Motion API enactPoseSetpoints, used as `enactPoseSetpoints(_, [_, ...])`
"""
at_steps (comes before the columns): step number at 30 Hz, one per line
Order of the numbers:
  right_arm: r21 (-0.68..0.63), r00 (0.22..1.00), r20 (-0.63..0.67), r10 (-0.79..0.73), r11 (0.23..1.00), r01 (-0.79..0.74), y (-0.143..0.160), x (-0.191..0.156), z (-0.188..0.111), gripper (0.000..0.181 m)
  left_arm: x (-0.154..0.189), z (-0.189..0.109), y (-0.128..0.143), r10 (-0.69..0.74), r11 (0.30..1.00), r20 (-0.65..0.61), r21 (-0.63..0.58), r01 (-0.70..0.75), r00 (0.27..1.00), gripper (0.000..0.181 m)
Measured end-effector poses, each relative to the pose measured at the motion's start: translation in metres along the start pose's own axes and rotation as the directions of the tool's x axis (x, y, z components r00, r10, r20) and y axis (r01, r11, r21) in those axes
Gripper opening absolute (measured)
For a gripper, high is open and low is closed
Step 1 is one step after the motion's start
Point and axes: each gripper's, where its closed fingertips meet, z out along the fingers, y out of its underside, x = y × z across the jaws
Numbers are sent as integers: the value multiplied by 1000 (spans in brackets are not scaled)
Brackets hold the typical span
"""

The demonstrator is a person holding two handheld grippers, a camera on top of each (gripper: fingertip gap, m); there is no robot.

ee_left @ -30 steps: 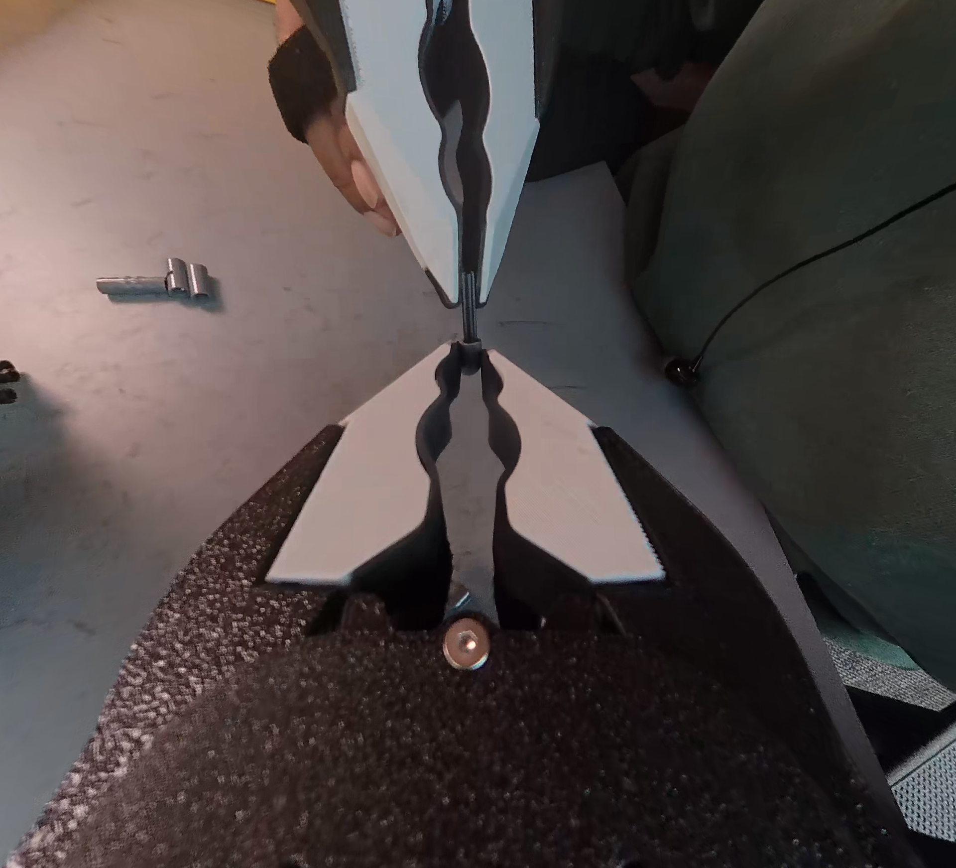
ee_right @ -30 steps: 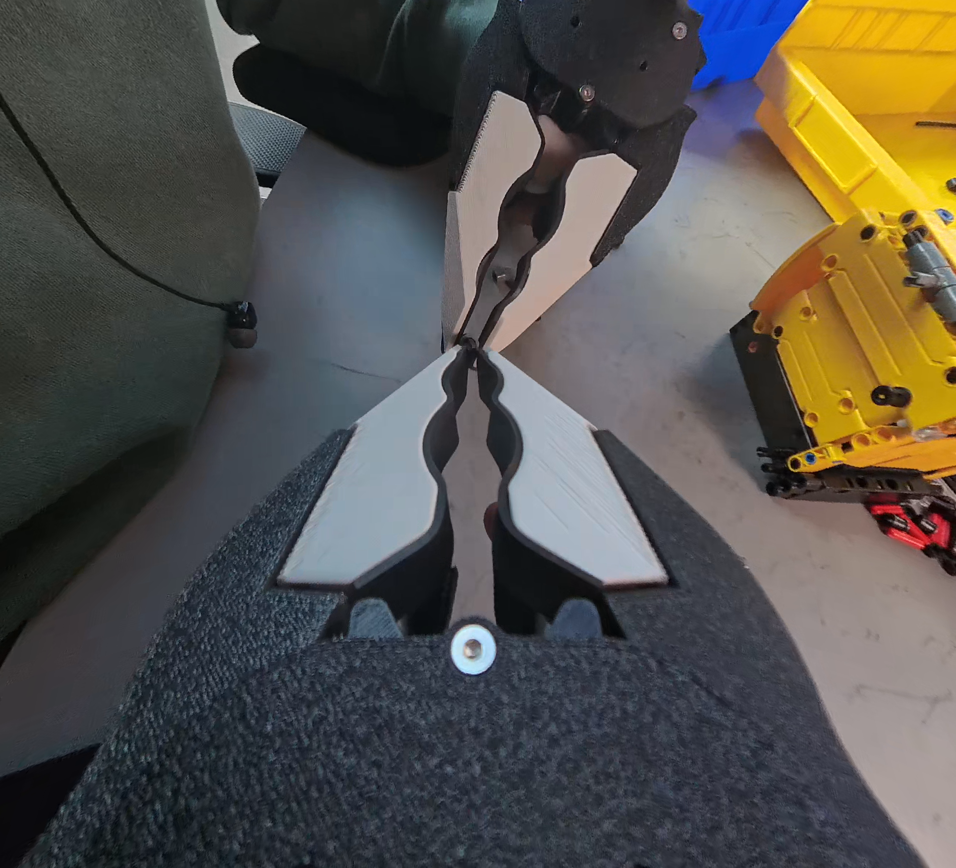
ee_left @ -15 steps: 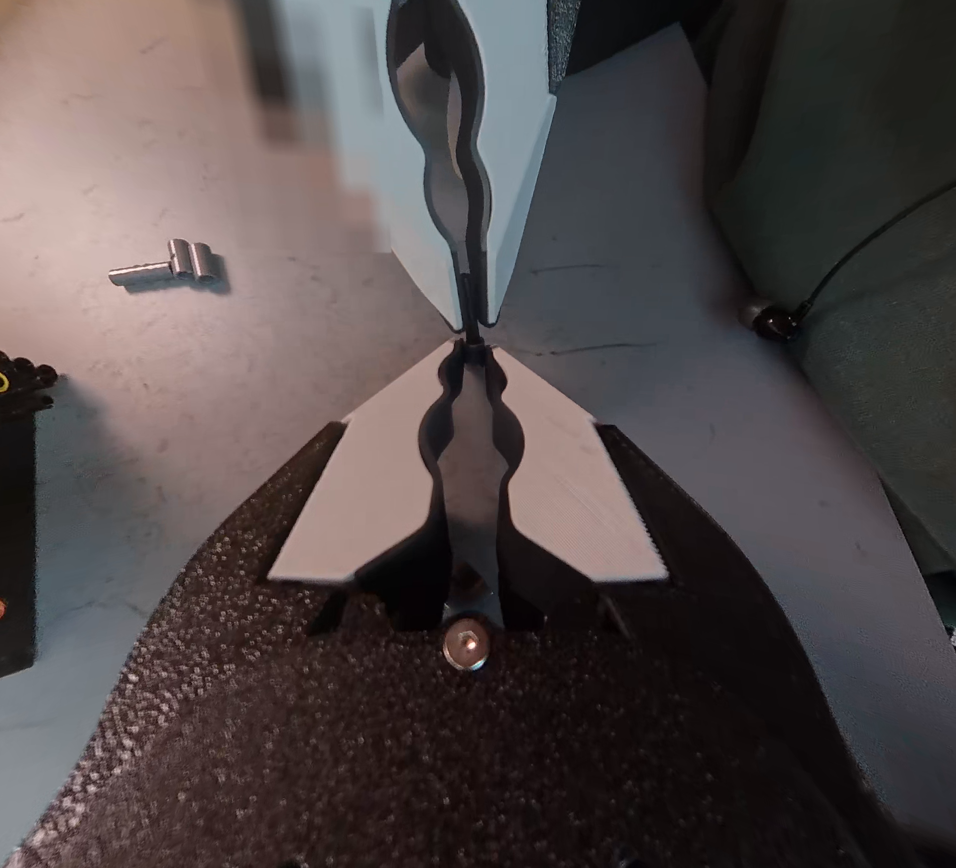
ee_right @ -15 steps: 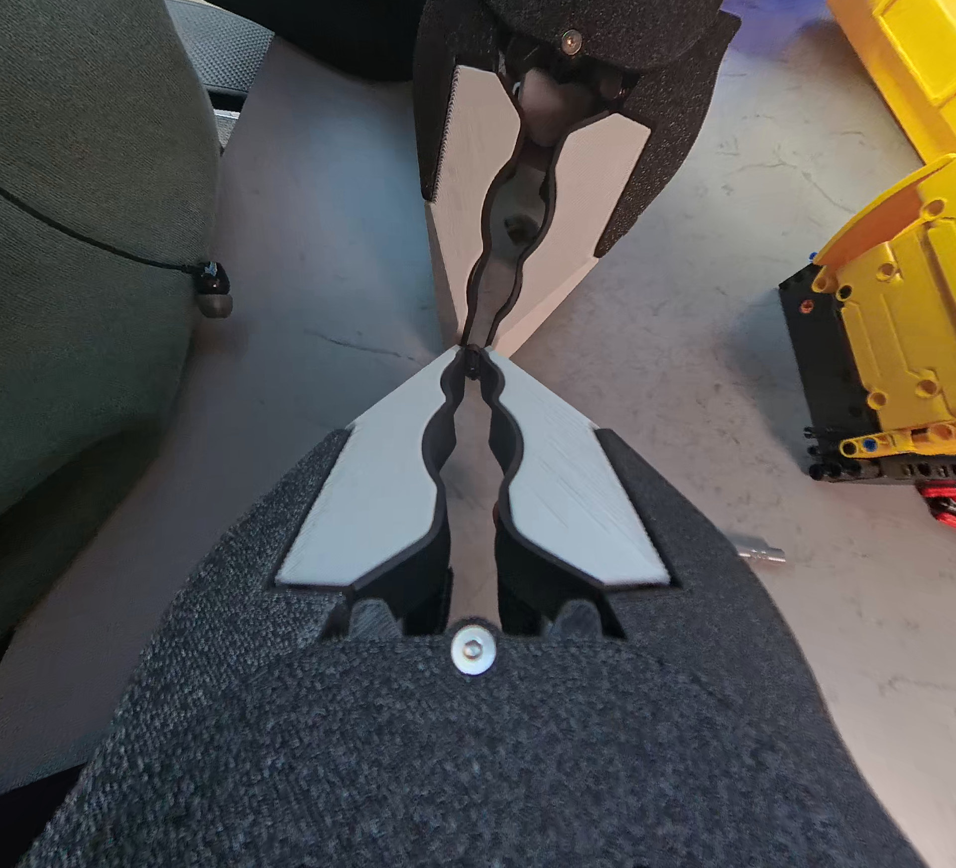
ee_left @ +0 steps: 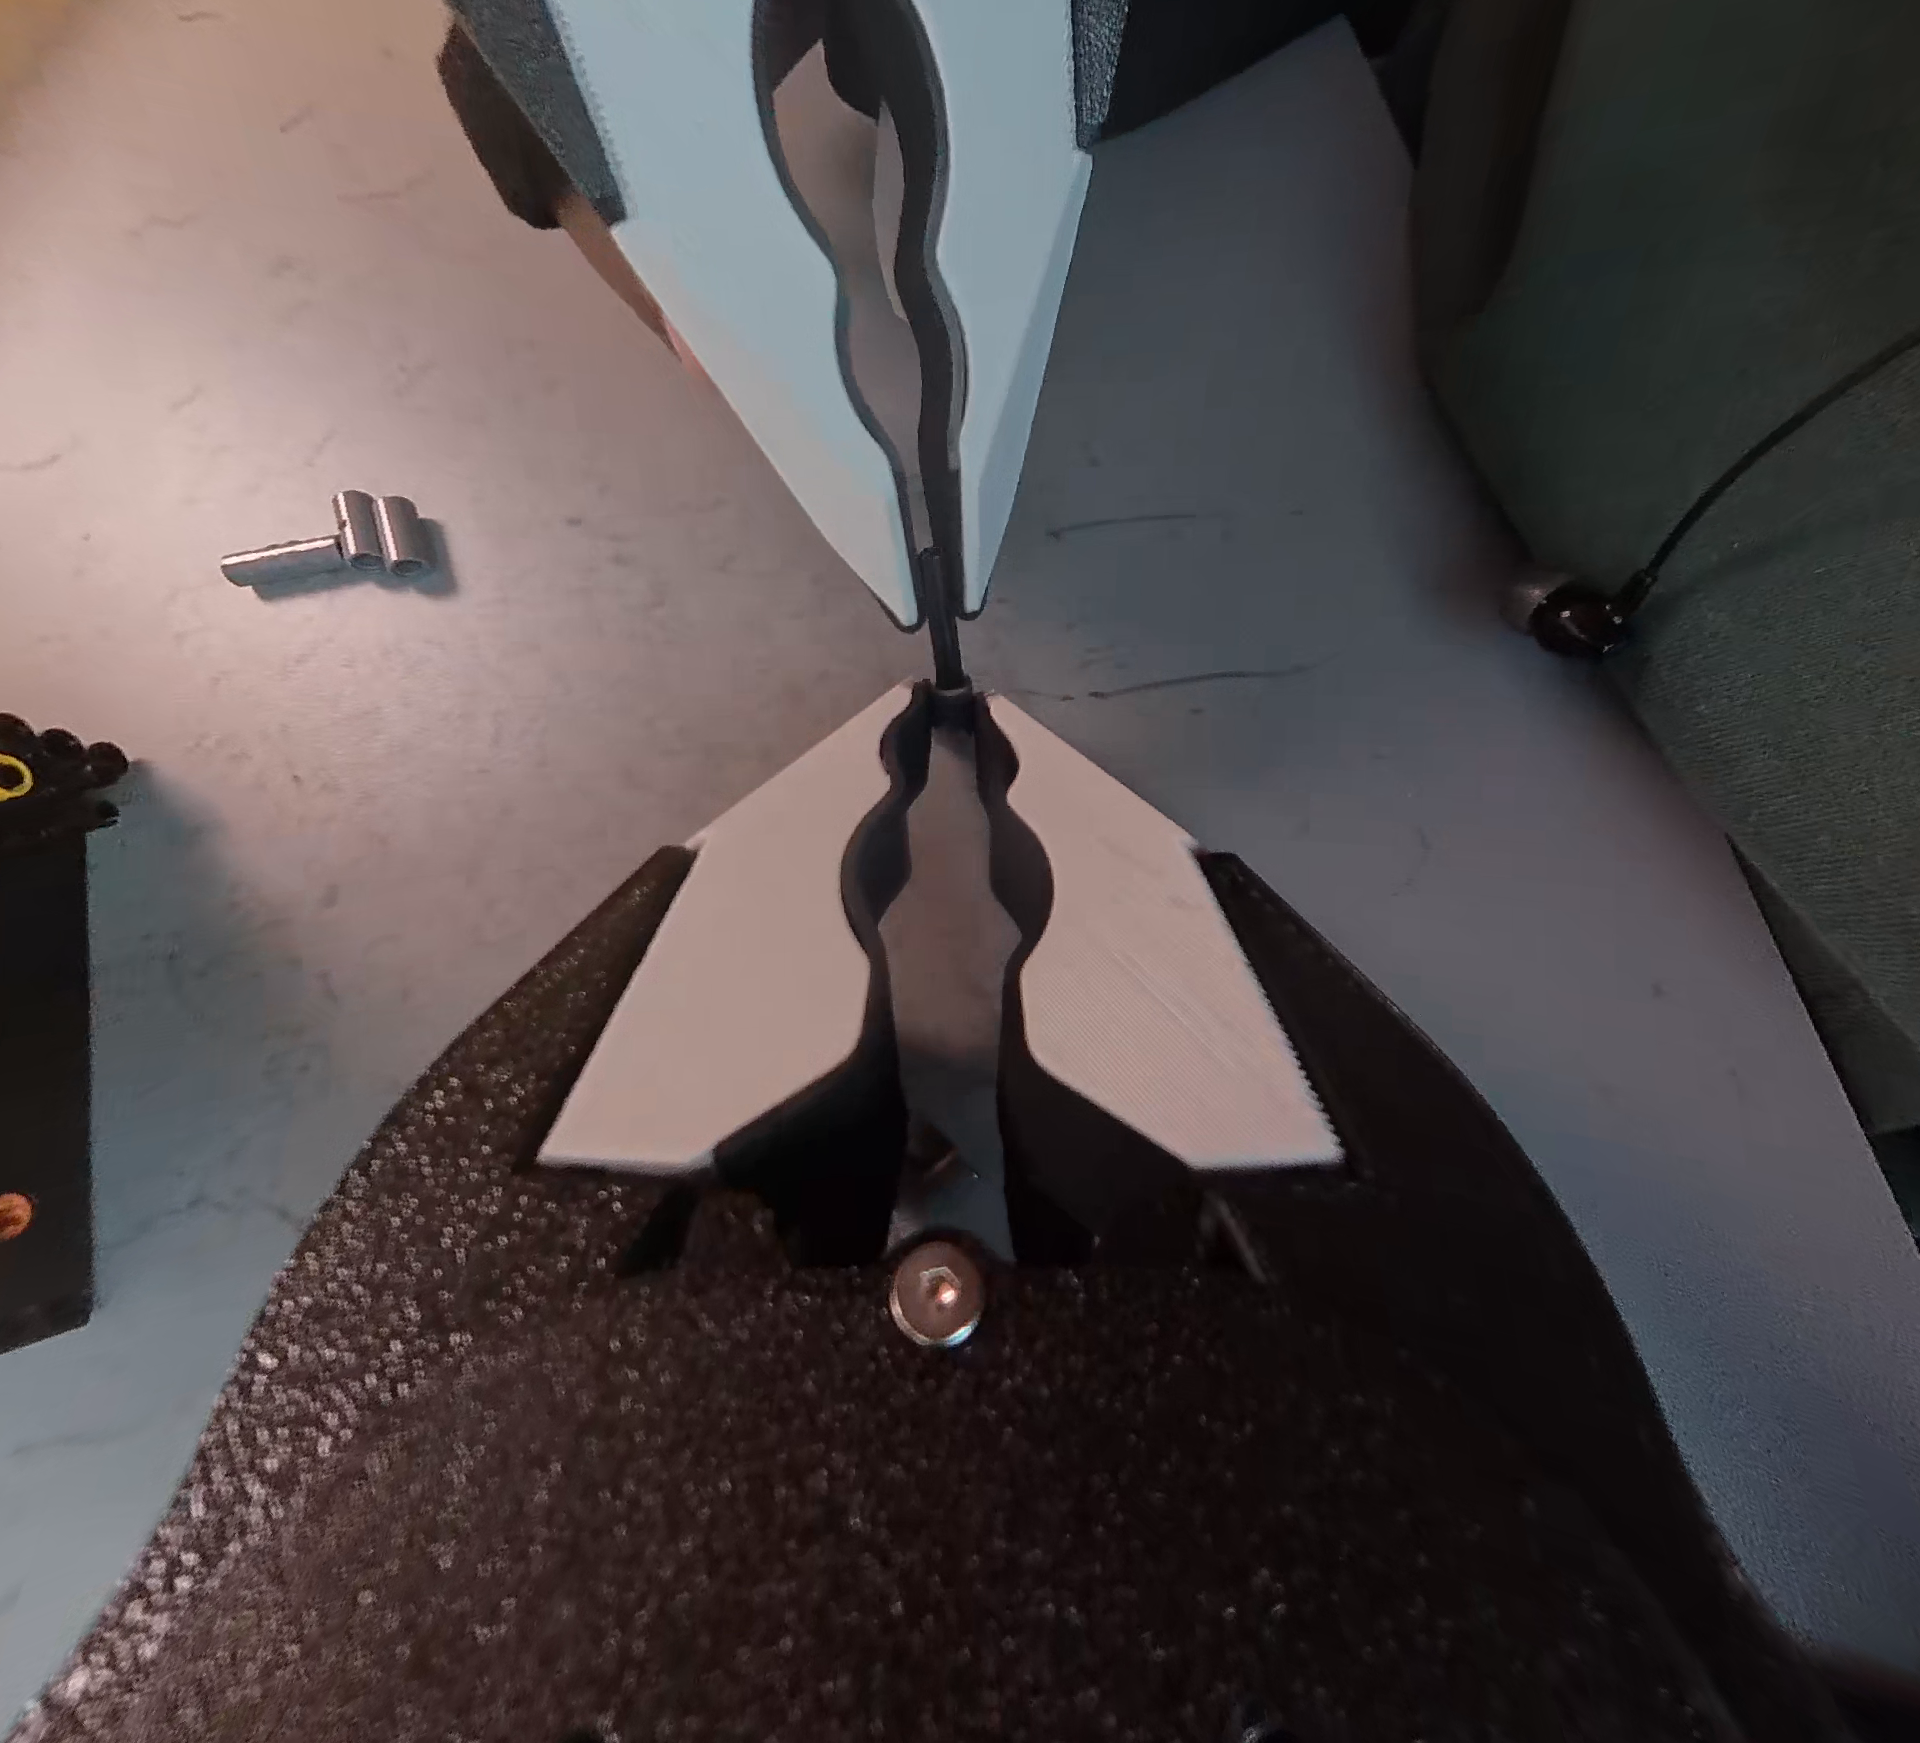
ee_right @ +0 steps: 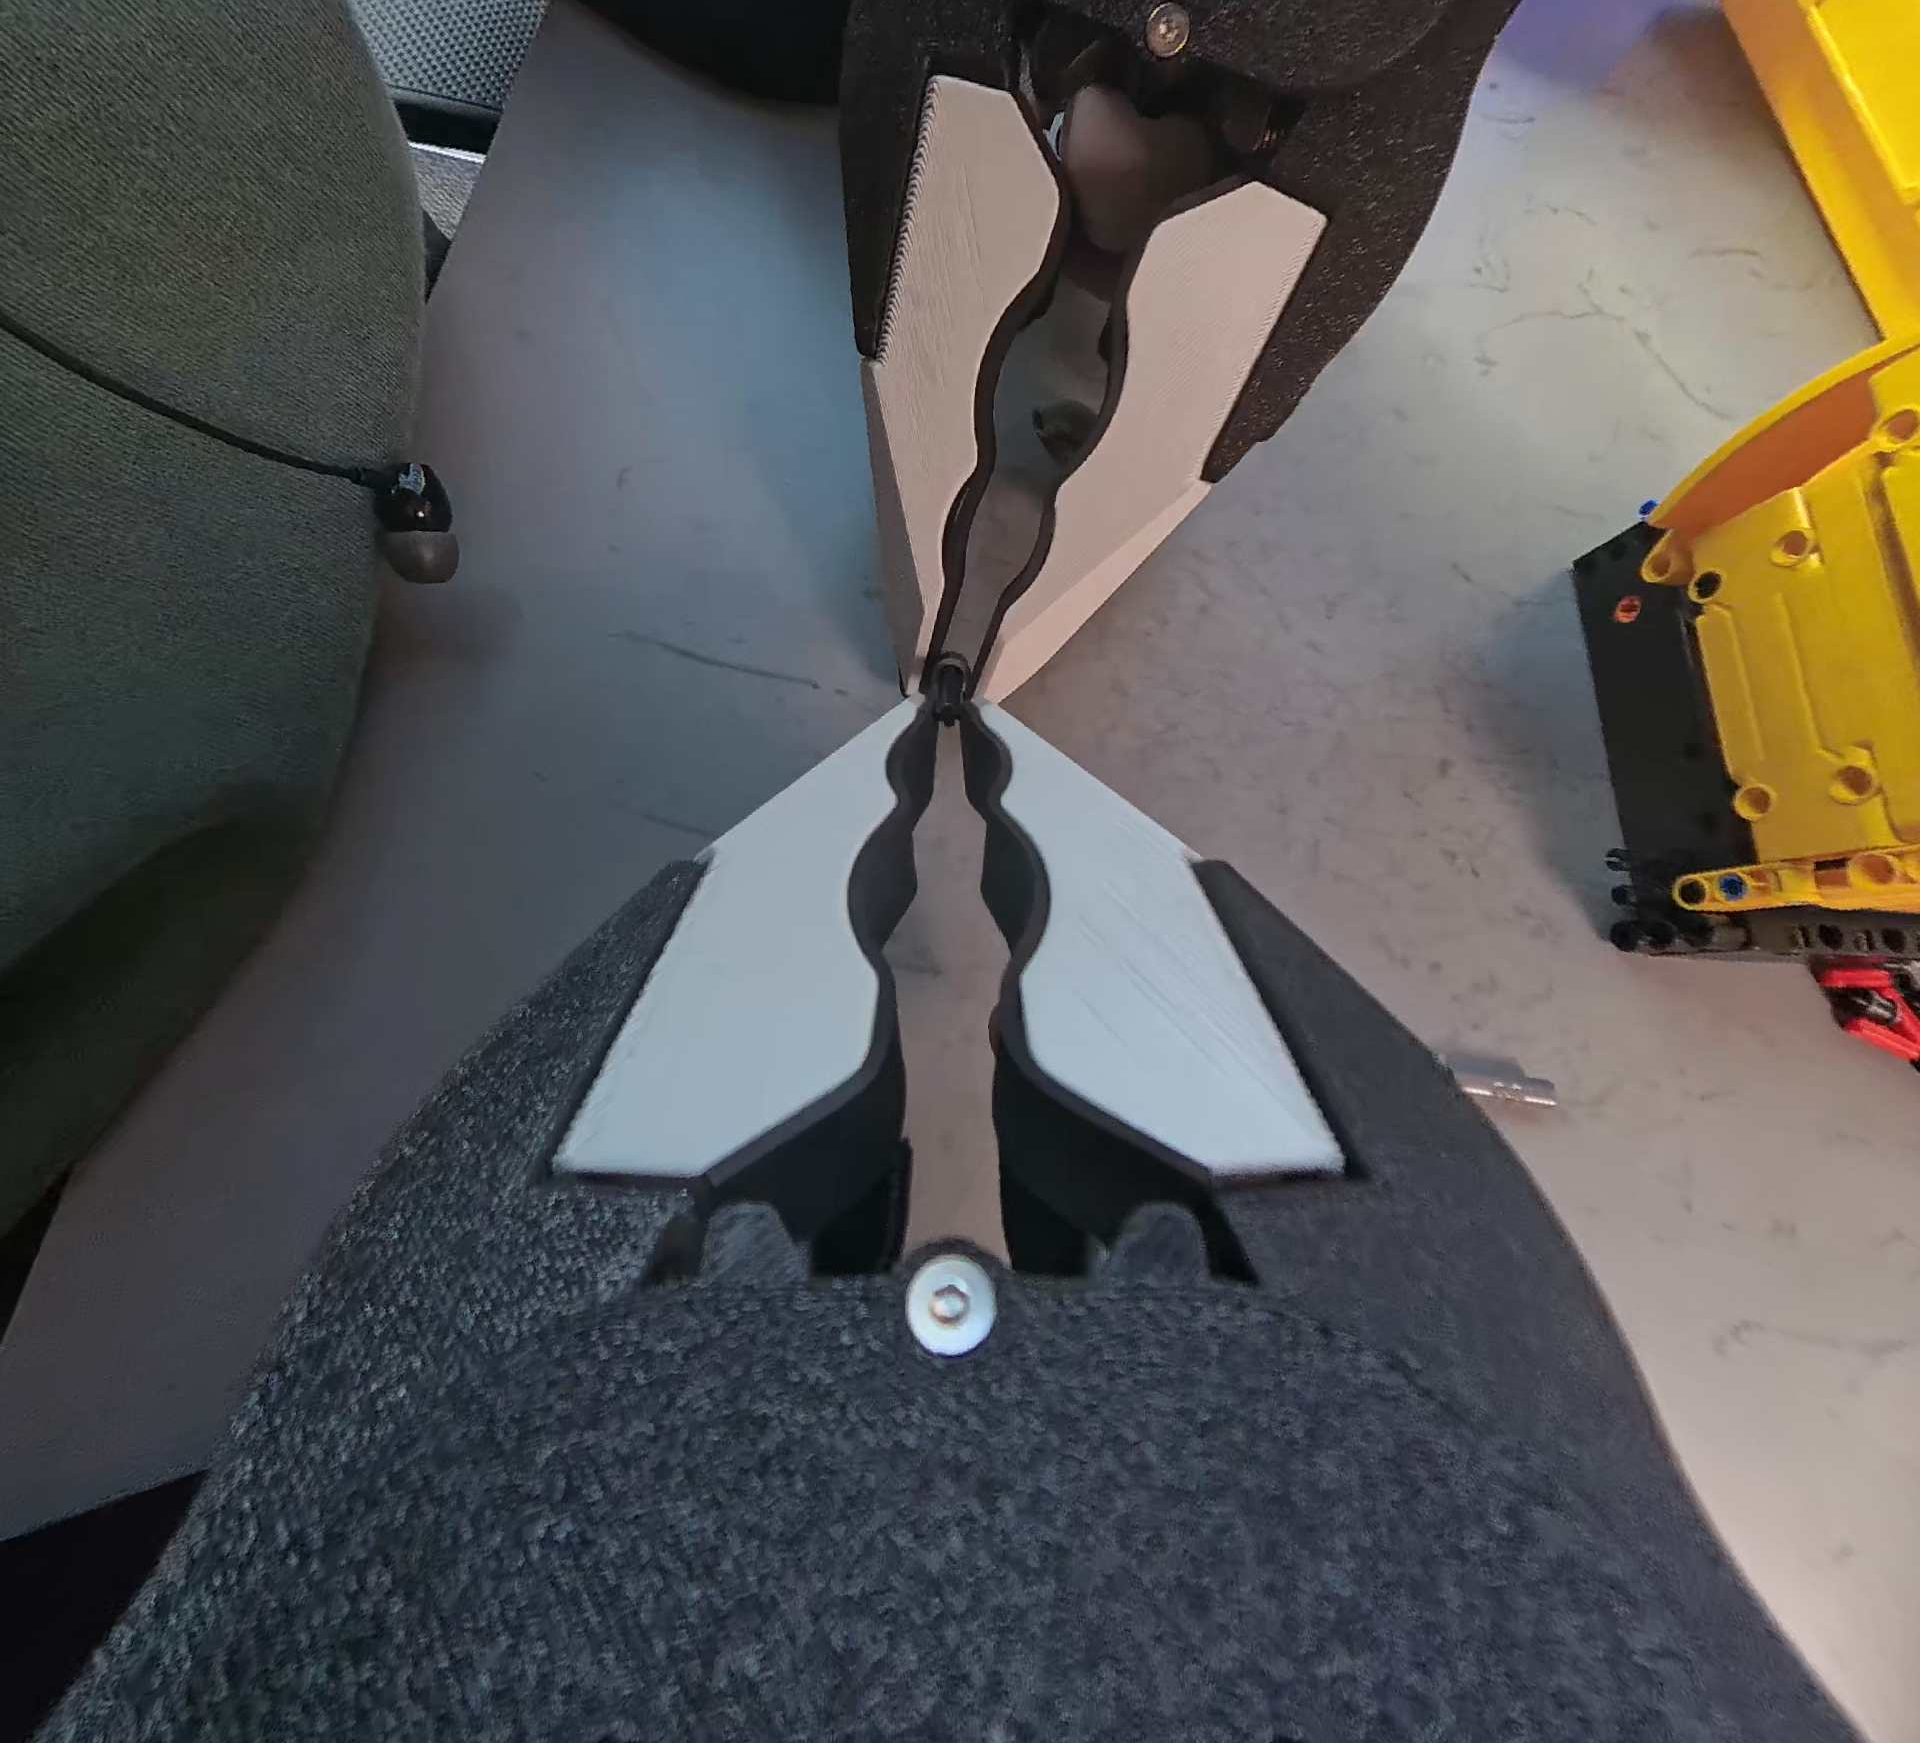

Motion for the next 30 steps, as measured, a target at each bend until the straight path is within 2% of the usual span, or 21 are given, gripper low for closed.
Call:
enactPoseSetpoints(8, [-12, 1000, -8, -15, 1000, 15, -3, 0, -2, 4, 1, 0, 0, -21, 1000, -9, -1, 21, 1000, 7])
enactPoseSetpoints(15, [-114, 1000, 10, -1, 993, 2, -1, 1, -1, 3, 0, 0, 0, -55, 998, -13, -12, 55, 998, 6])
enactPoseSetpoints(30, [-249, 999, 49, -9, 968, 21, -3, 1, 5, 2, -1, -1, 1, -56, 997, 11, -46, 56, 998, 6])
